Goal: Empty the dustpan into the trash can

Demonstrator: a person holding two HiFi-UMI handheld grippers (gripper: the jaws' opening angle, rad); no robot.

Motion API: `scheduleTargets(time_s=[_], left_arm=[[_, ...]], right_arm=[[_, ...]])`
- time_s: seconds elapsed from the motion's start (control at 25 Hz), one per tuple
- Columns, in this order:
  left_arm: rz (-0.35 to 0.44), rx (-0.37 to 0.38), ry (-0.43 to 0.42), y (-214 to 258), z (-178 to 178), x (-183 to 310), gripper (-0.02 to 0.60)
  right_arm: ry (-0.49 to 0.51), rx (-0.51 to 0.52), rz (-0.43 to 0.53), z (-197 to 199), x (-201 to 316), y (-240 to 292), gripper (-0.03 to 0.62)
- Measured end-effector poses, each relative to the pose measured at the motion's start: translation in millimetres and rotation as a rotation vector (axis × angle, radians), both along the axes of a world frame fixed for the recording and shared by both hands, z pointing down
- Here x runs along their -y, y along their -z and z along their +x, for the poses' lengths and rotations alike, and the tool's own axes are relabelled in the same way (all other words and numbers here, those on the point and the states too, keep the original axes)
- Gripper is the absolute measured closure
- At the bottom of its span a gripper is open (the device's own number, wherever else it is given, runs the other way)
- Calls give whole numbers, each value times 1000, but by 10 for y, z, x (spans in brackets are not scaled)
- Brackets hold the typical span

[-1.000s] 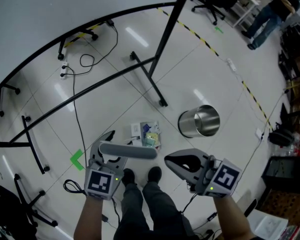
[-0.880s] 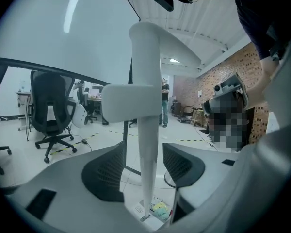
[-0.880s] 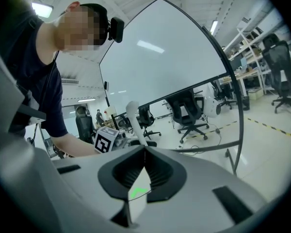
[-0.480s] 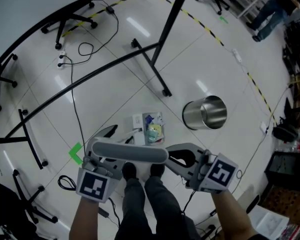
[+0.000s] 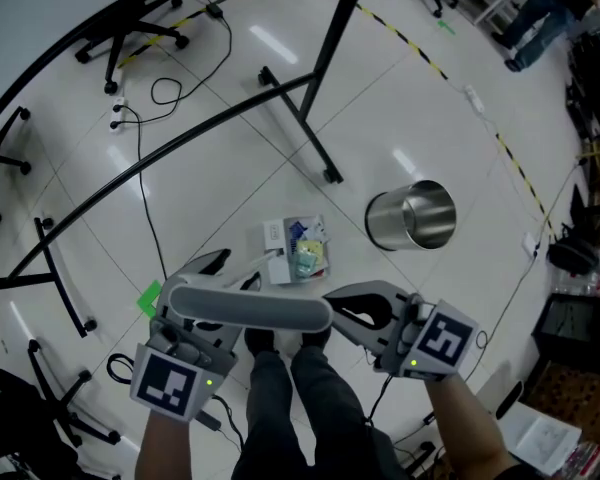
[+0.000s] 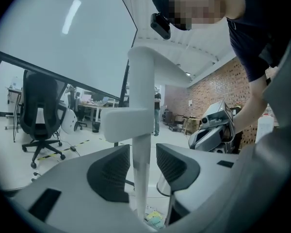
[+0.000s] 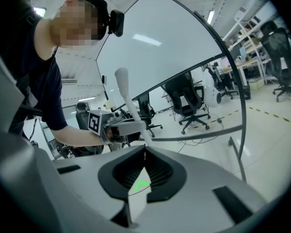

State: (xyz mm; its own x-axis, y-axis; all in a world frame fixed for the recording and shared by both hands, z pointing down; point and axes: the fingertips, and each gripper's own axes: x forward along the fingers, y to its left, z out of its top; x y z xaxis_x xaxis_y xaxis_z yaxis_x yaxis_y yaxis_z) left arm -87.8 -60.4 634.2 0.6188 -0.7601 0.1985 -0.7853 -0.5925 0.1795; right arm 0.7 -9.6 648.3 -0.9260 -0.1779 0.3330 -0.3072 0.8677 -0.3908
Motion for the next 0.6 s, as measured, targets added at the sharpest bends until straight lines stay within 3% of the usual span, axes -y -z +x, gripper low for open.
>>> scheduleTargets(time_s=[0.24, 0.28, 0.32, 0.36, 0.6], left_arm=[[-1, 9, -13, -18, -7, -8, 422], [1, 15, -2, -23, -16, 11, 433], [3, 18, 14, -24, -31, 33, 495], [3, 14, 30, -21, -44, 53, 512], [-6, 6, 61, 10, -39, 70, 517]], right_arm=[[8, -7, -24, 39, -90, -117, 576], [3, -8, -31, 55, -102, -136, 576], [-3, -8, -37, 74, -108, -148, 576], [-9, -6, -41, 95, -113, -154, 576], [-35, -8, -55, 220, -138, -167, 576]])
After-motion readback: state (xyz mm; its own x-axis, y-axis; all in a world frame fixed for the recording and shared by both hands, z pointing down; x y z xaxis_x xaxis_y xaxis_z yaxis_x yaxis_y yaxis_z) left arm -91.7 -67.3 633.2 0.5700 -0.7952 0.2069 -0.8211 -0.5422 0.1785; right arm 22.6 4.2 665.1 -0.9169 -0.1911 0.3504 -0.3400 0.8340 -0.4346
